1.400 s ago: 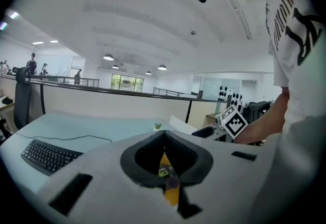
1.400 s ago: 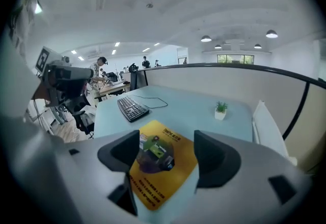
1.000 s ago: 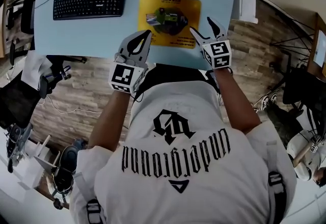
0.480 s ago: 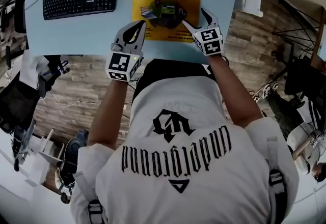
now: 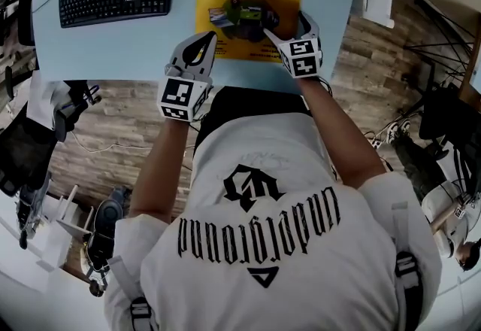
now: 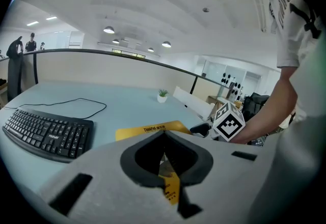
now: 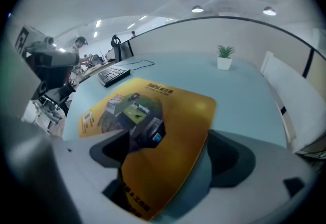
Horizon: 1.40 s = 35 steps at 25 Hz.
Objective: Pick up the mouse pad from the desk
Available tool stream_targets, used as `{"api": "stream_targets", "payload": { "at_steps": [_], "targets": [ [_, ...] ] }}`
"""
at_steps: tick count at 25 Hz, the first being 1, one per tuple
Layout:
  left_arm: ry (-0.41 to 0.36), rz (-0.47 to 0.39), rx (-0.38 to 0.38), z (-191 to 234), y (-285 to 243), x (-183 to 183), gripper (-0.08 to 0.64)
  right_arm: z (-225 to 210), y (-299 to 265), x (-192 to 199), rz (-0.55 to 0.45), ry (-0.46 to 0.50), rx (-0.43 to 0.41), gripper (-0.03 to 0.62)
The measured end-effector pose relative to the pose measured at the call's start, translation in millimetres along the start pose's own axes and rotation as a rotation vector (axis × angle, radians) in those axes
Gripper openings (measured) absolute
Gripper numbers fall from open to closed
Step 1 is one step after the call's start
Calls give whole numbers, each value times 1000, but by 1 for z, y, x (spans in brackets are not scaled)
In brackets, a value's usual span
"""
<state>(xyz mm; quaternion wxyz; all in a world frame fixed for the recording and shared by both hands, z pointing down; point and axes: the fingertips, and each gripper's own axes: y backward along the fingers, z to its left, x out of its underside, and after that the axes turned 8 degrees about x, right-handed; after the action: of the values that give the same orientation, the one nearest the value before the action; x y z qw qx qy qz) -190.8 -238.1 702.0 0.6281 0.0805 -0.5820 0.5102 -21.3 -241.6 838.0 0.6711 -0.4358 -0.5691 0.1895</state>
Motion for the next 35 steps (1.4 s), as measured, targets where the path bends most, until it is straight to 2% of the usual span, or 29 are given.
{"api": "stream_targets", "payload": {
  "at_steps": [3, 6, 18, 19, 22, 25, 29, 35],
  "targets": [
    [12, 1, -5, 3, 2, 5, 8, 5, -5, 1, -15, 21, 32, 508],
    [19, 2, -14, 5, 7, 9, 8, 7, -5, 1, -40, 29, 47, 514],
    [12, -18, -23, -1, 18, 10, 8, 6, -2, 0, -35, 15, 46, 443],
    [13, -19, -23, -2, 19, 10, 8, 9, -1, 0, -36, 23, 42, 429],
    [15, -20, -29, -4, 21, 13, 8, 26, 0, 0, -38, 43, 17, 288],
    [16, -23, -35, -6, 24, 13, 8, 36, 3, -1, -30, 56, -4, 234],
    [6, -23, -43, -6, 33, 10, 8, 59, 7, -6, -13, 120, -69, 65],
    [-1, -46, -72, -7, 50, 4, 8, 66, 13, -9, -11, 130, -100, 28]
  ]
}}
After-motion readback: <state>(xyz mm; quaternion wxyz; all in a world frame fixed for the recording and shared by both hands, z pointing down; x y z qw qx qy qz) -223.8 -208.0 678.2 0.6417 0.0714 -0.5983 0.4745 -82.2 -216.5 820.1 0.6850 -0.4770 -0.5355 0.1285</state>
